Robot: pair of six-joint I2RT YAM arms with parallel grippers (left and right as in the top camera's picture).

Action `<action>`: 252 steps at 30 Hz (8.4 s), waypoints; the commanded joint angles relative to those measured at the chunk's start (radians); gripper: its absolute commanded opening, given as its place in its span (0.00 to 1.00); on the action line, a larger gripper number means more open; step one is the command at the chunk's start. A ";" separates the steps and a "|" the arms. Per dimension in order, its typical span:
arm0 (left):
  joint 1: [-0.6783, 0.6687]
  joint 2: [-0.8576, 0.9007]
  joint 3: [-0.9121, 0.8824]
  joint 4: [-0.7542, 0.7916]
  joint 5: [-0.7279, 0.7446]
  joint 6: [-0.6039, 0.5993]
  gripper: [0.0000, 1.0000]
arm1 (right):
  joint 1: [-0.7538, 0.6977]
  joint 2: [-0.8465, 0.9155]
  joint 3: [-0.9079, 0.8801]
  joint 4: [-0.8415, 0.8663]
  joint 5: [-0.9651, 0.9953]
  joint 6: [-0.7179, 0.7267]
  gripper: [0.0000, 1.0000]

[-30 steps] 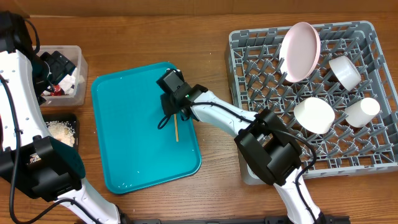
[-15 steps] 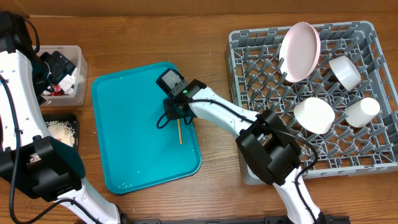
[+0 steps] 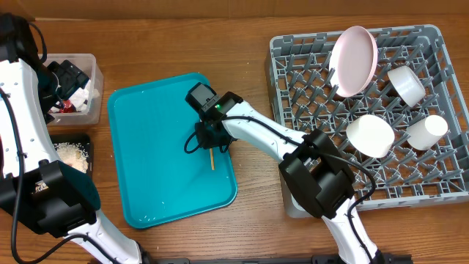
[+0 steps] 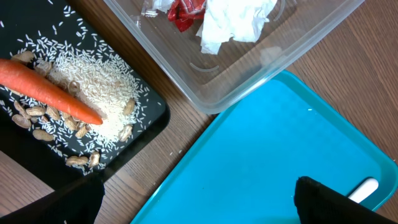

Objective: Sort waste into correct bins and load items into the dishwasher rack

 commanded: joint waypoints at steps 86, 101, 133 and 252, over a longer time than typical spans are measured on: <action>0.000 -0.021 0.014 -0.003 0.008 -0.017 1.00 | -0.492 -0.274 0.033 -0.285 -0.011 -0.389 0.04; 0.000 -0.021 0.014 -0.003 0.008 -0.017 1.00 | -0.492 -0.275 0.034 -0.311 -0.026 -0.353 0.40; 0.000 -0.021 0.014 -0.003 0.008 -0.017 1.00 | -0.054 0.051 0.169 0.214 0.016 -0.167 1.00; 0.000 -0.021 0.014 -0.003 0.008 -0.017 1.00 | -0.027 0.119 0.290 -0.021 0.249 -0.153 0.36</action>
